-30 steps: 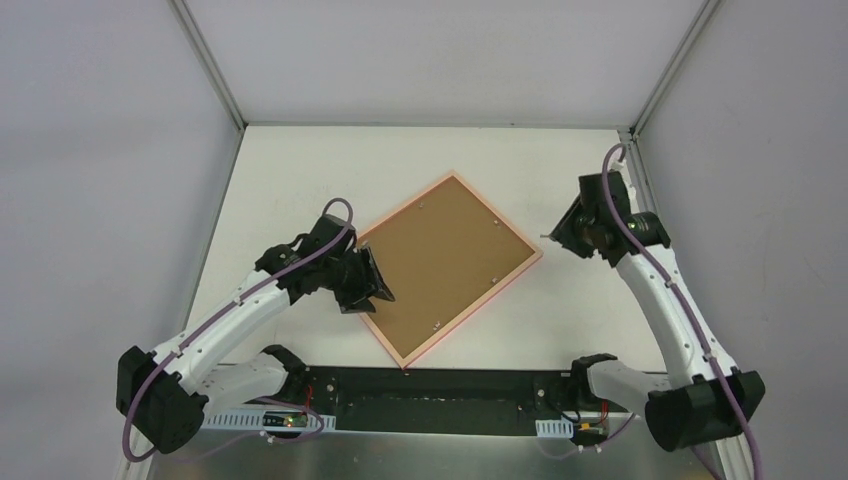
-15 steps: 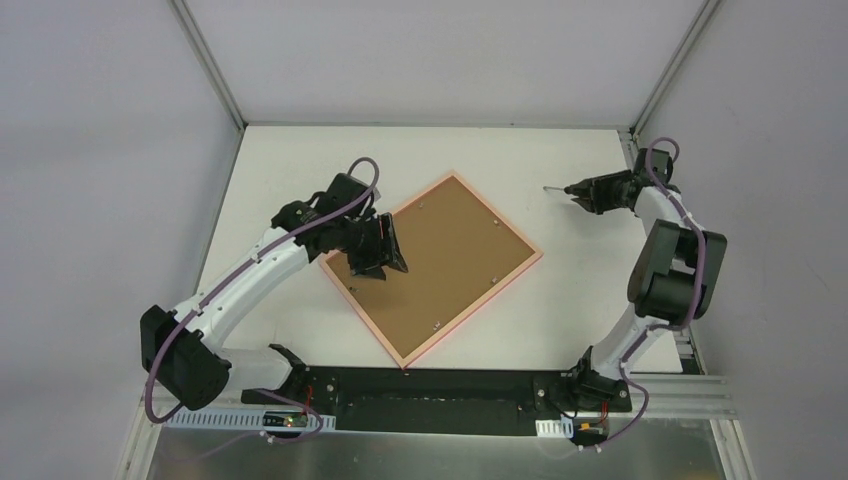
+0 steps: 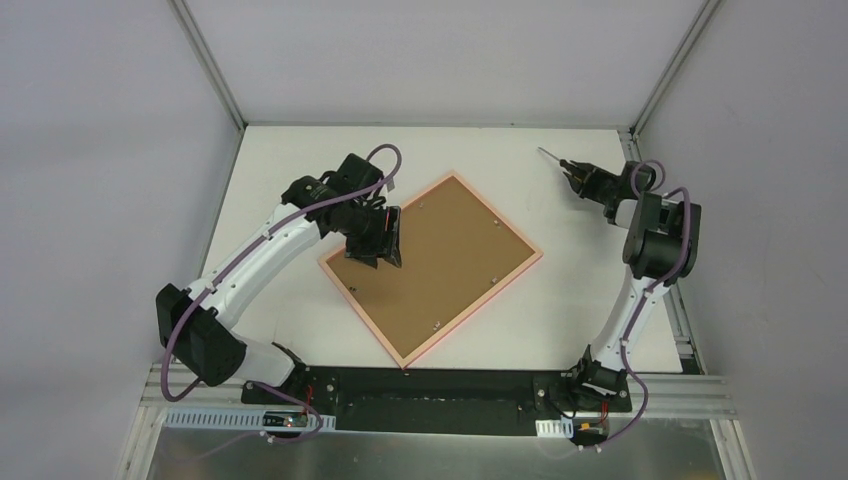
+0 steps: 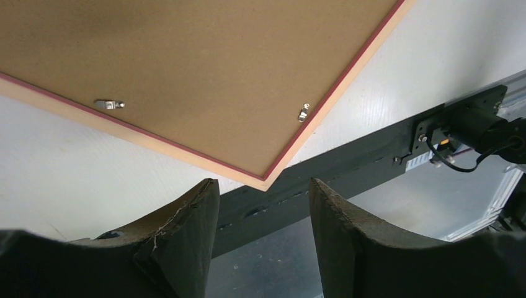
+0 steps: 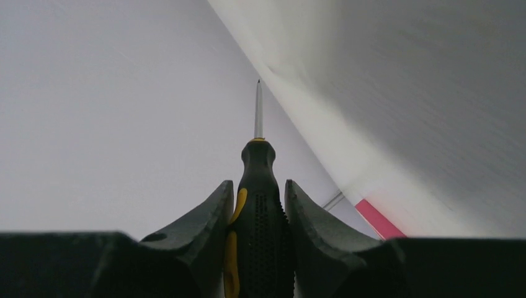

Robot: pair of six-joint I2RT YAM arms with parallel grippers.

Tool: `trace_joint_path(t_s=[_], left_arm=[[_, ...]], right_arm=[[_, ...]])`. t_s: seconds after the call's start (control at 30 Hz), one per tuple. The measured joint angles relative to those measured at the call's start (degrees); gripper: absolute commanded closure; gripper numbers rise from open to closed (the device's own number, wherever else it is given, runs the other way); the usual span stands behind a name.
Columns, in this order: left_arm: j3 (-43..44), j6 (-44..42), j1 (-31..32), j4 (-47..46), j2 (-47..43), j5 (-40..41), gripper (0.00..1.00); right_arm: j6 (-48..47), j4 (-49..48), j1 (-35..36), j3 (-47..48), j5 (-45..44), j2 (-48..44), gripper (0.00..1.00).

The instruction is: Take the photo out of the frame

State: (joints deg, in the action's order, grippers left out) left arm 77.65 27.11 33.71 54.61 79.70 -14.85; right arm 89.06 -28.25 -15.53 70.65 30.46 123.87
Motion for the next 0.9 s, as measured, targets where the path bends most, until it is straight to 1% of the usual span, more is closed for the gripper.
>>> trace_joint_path(t_s=[0.13,0.2,0.27,0.33,0.47,0.57,0.7,0.77,0.9], left_arm=[[0.8,-1.3,0.0,1.2,1.0,0.5,0.45],[1.6,-1.8,0.0,1.6,1.7,0.5,0.45],[2.7,-2.4,0.0,1.8,2.6,0.5,0.45],[3.5,-2.8,0.0,1.8,3.8,0.5,0.45],[4.1,-3.7,-0.1,1.8,5.3,0.5,0.45],[4.2,-4.0,-0.1,1.9,5.5,0.4,0.45],[4.2,-4.2,-0.1,1.9,5.5,0.4,0.45],[4.2,-4.3,-0.1,1.9,5.5,0.4,0.45],[4.3,-4.5,-0.1,2.0,5.5,0.2,0.45]], right_arm=[[1.2,-1.4,-0.6,-1.1,0.0,-0.5,0.79],[0.1,1.1,-1.2,-1.5,-0.4,-1.4,0.75],[-2.5,6.4,-1.7,-1.4,-1.4,-2.5,0.73],[-6.7,14.3,-2.3,0.0,-2.3,-3.4,0.7],[-18.6,32.5,-3.0,6.9,-3.3,-3.0,0.68],[-27.2,41.8,-3.0,12.1,-3.9,-1.9,0.65],[-35.3,48.9,-3.0,13.7,-5.8,-1.9,0.58],[-36.9,51.4,-3.0,13.7,-6.0,-1.8,0.56],[-37.4,52.1,-3.0,13.9,-6.8,-1.9,0.52]])
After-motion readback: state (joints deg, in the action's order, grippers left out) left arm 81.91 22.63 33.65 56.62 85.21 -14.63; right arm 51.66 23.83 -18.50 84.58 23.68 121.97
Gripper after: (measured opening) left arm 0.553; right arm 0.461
